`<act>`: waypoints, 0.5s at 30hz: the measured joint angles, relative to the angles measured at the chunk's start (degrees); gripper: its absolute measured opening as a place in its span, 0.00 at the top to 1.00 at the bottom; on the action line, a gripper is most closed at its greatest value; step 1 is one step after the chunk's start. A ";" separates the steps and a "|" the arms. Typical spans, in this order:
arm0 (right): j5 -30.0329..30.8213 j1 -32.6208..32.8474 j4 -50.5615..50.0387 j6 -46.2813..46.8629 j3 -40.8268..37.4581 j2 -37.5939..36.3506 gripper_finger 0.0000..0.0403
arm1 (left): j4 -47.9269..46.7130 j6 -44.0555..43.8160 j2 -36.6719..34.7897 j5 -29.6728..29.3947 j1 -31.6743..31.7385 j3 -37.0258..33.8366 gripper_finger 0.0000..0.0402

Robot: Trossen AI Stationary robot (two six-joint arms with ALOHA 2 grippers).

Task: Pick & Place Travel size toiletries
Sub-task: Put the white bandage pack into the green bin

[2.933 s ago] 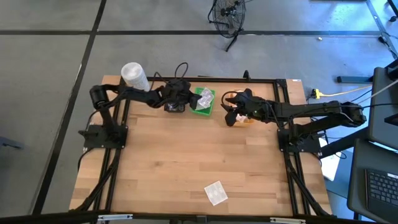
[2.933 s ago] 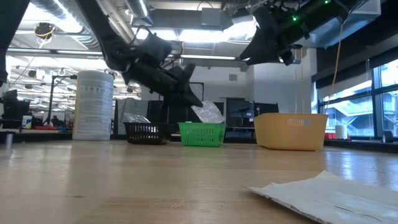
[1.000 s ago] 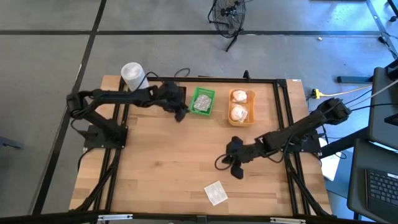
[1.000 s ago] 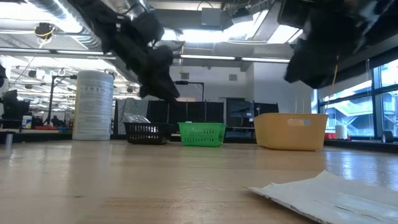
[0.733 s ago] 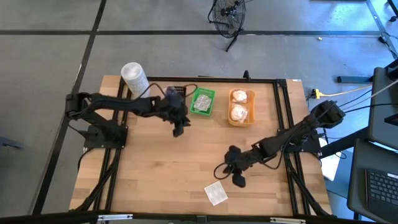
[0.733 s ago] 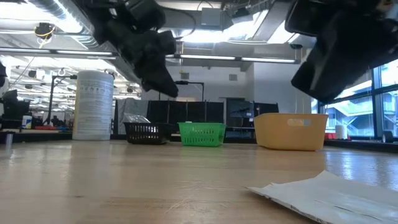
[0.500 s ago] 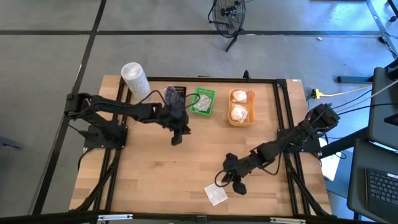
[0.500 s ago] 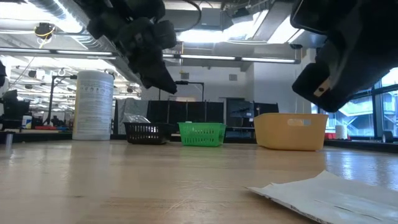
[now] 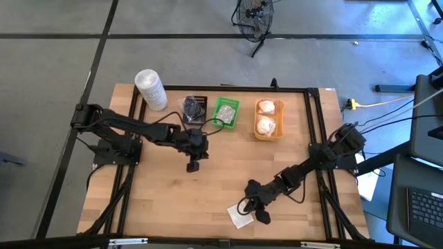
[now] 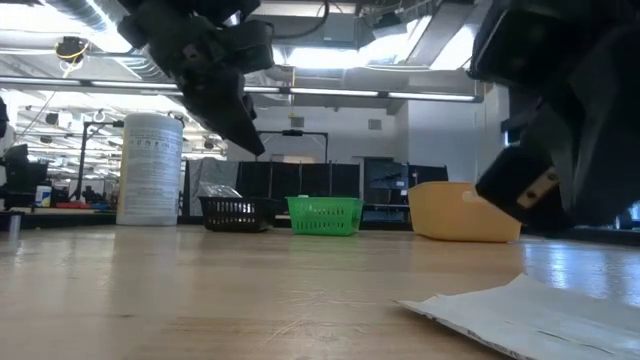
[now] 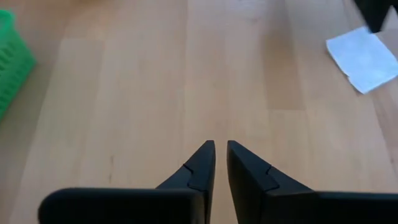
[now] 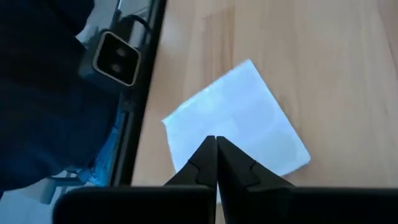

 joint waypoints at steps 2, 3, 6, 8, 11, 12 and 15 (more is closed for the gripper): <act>0.02 -0.02 0.07 0.74 0.02 1.27 0.99 | 0.03 0.00 0.00 0.00 -0.83 0.00 0.92; 0.07 -0.07 0.05 0.75 0.01 1.91 0.99 | 0.11 0.00 0.00 0.00 -1.21 0.00 0.92; 0.50 -0.66 0.45 0.75 0.01 3.48 1.00 | 0.70 0.00 0.00 0.00 -2.22 0.00 0.92; 1.39 -1.40 0.68 0.95 0.08 4.16 0.99 | 1.52 -0.01 0.00 -0.04 -2.85 0.00 0.92; 4.11 -2.64 1.19 2.20 0.26 5.00 0.99 | 2.24 0.13 0.00 -0.07 -3.45 0.00 0.92; 4.58 -3.07 1.29 2.88 0.28 5.14 0.99 | 2.25 0.56 0.00 -0.07 -3.61 0.00 0.92; 8.02 -3.82 1.29 4.47 0.33 5.51 0.99 | 2.14 2.28 0.00 -0.04 -4.07 0.00 0.92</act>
